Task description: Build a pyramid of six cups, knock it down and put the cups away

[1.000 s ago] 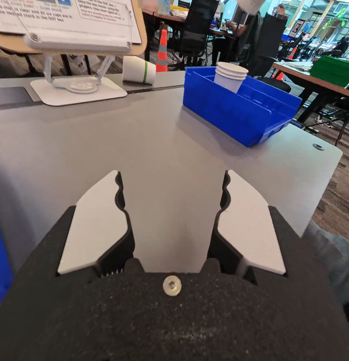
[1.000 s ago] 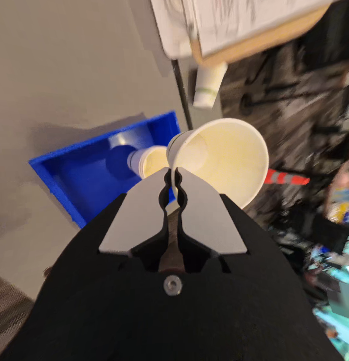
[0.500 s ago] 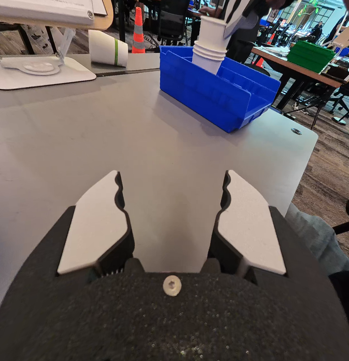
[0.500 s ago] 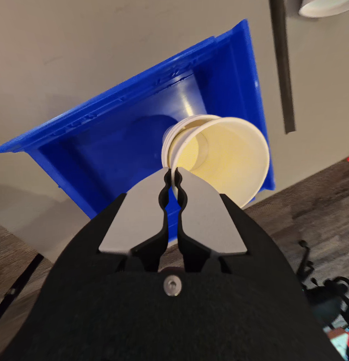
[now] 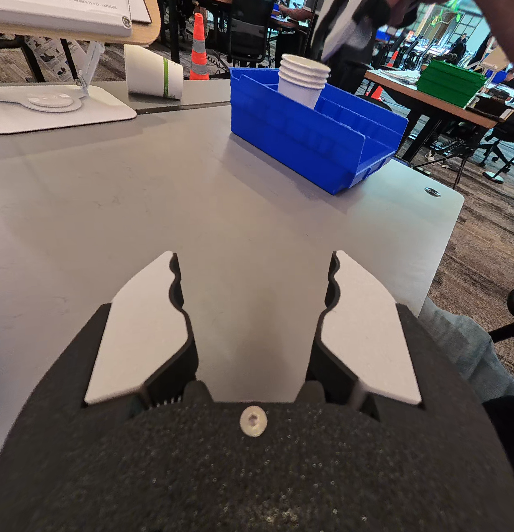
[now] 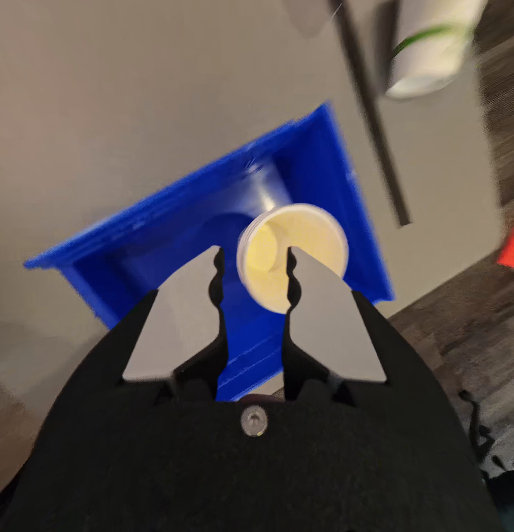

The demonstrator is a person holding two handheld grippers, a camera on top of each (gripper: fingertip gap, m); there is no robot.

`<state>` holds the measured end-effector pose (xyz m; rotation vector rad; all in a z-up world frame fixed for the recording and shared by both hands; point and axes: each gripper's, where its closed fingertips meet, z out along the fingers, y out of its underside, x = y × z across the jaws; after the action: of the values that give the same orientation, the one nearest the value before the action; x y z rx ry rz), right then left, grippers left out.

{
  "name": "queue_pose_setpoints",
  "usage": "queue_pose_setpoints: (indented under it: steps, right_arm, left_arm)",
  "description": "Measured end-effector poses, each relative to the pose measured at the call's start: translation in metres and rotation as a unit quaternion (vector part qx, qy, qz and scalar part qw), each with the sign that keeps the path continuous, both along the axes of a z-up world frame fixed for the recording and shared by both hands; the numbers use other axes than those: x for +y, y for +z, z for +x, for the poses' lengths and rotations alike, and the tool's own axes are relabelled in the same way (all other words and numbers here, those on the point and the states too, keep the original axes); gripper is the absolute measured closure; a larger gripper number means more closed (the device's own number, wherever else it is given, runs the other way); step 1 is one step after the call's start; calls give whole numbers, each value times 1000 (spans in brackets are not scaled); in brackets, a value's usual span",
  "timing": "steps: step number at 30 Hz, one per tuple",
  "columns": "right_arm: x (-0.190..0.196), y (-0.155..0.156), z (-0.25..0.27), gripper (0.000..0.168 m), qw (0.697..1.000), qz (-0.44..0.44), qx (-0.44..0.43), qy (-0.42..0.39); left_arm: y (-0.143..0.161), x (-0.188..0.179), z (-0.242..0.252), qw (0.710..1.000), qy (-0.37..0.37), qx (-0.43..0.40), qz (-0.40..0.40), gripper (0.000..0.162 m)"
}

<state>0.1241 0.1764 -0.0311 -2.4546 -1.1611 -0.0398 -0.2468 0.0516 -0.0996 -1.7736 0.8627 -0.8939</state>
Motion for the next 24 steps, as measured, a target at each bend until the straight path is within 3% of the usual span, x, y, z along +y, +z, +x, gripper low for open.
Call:
queue_pose_setpoints:
  steps: [4,7,10,15,20,24]
  right_arm:
    - [51,68,-9,113,990,141,-5,-6]
    - [113,82,1,112,985,169,-10,-15]
    - [182,58,21,94,990,129,12,-54]
    - [274,-1,32,99,992,63,52,-95]
    - [322,-57,10,97,996,-24,40,-80]
    - [335,-91,-23,97,996,-75,31,-40]
  left_arm:
    - [3,4,-3,1000,10,-4,11,65]
    - [3,6,-4,1000,12,-8,8,65]
    - [6,12,-8,1000,23,-11,11,66]
    - [18,25,-9,999,39,-8,21,66]
    - [25,38,2,997,41,25,60,66]
    - [22,43,15,999,26,16,39,66]
